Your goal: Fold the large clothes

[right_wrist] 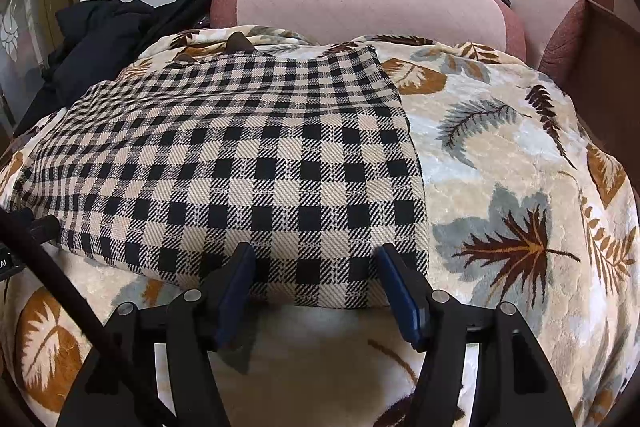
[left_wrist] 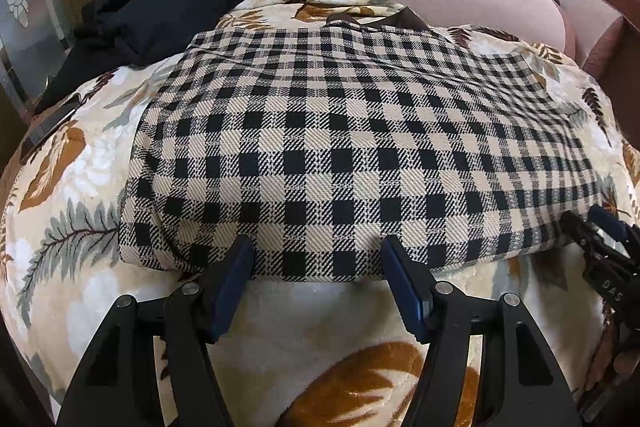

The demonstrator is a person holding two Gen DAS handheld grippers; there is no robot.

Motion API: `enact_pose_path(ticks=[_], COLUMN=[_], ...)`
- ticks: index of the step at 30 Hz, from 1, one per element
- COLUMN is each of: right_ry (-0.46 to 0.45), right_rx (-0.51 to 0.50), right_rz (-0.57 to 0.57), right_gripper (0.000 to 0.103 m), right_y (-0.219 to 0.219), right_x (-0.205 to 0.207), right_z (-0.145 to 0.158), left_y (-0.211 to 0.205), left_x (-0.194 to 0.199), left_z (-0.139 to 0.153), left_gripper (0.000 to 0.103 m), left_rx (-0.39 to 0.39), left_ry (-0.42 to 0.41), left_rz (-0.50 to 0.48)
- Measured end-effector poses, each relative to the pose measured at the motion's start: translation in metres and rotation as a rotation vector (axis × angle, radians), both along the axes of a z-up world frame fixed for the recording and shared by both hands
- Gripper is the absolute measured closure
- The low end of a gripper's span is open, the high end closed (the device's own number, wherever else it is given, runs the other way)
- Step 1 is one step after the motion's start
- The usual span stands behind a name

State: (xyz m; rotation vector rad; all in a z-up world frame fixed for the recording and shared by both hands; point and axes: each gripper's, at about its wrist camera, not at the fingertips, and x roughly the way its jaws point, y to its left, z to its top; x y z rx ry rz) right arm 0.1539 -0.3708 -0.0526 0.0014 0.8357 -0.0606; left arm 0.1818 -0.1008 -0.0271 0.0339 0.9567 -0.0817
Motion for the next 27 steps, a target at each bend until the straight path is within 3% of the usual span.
enact_pose_path(ticks=[6, 15, 17, 19, 22, 25, 27], right_ry=[-0.012, -0.045, -0.049, -0.054, -0.061, -0.049, -0.035], right_rx=[0.005, 0.019, 0.013, 0.015, 0.021, 0.002, 0.021], right_rz=[-0.002, -0.057, -0.063, -0.065, -0.051, -0.022, 0.007], right_gripper=[0.035, 0.035, 0.035, 0.035, 0.035, 0.035, 0.035], right_y=[-0.003, -0.011, -0.01, -0.009, -0.005, 0.005, 0.014], right_x=[-0.001, -0.003, -0.004, -0.005, -0.008, -0.004, 0.002], right_z=[0.0, 0.007, 0.007, 0.009, 0.011, 0.01, 0.01], left_y=[-0.003, 0.002, 0.006, 0.013, 0.025, 0.053, 0.068], left_x=[-0.002, -0.009, -0.012, -0.012, -0.003, 0.016, 0.03], left_z=[0.004, 0.02, 0.027, 0.032, 0.038, 0.04, 0.033], left_gripper=[0.038, 0.038, 0.028, 0.028, 0.027, 0.027, 0.027], left_rx=[-0.01, 0.005, -0.003, -0.018, -0.017, 0.015, 0.012], left_ry=[-0.028, -0.161, -0.2, -0.22, -0.199, -0.187, -0.129], left_rz=[-0.013, 0.028, 0.048, 0.072, 0.093, 0.181, 0.226])
